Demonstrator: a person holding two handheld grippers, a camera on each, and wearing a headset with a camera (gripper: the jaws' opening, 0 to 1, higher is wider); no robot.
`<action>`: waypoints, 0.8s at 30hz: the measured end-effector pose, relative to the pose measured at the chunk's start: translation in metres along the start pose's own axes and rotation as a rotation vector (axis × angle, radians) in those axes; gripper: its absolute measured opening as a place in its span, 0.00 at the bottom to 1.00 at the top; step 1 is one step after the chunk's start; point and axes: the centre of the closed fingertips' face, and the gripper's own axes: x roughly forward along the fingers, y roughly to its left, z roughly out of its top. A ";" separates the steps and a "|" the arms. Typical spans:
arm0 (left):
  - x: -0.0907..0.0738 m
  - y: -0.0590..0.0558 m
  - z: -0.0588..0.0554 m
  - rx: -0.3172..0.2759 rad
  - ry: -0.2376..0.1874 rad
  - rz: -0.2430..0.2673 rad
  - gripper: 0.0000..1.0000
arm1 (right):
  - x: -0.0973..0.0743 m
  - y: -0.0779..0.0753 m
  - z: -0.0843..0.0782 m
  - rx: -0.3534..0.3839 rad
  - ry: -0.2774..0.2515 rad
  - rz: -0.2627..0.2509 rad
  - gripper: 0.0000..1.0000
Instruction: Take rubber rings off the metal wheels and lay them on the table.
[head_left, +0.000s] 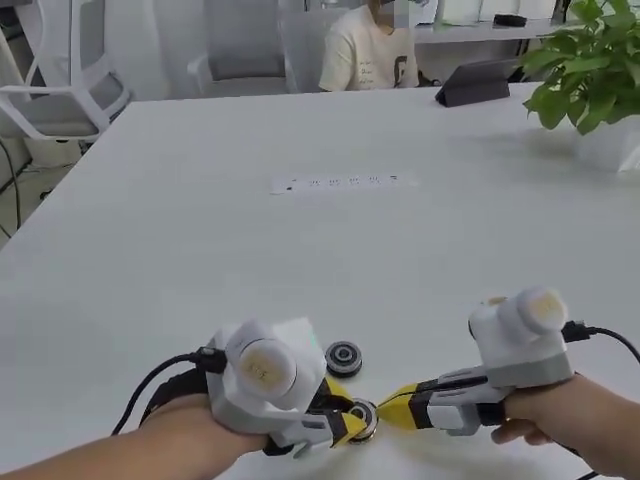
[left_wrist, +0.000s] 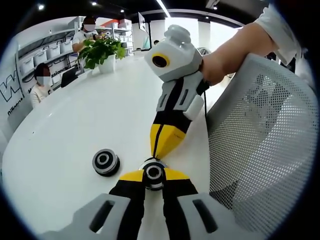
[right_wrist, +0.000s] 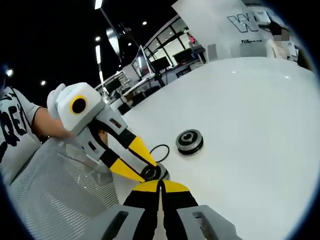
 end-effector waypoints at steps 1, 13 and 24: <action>0.000 0.000 0.000 -0.002 0.001 0.001 0.07 | 0.000 0.000 0.000 -0.001 -0.001 0.002 0.00; 0.000 0.000 -0.001 -0.011 0.007 0.004 0.07 | 0.001 0.003 0.003 0.013 -0.009 0.015 0.00; 0.000 0.000 -0.001 -0.012 0.014 0.008 0.07 | 0.002 0.007 0.005 -0.007 -0.009 0.021 0.00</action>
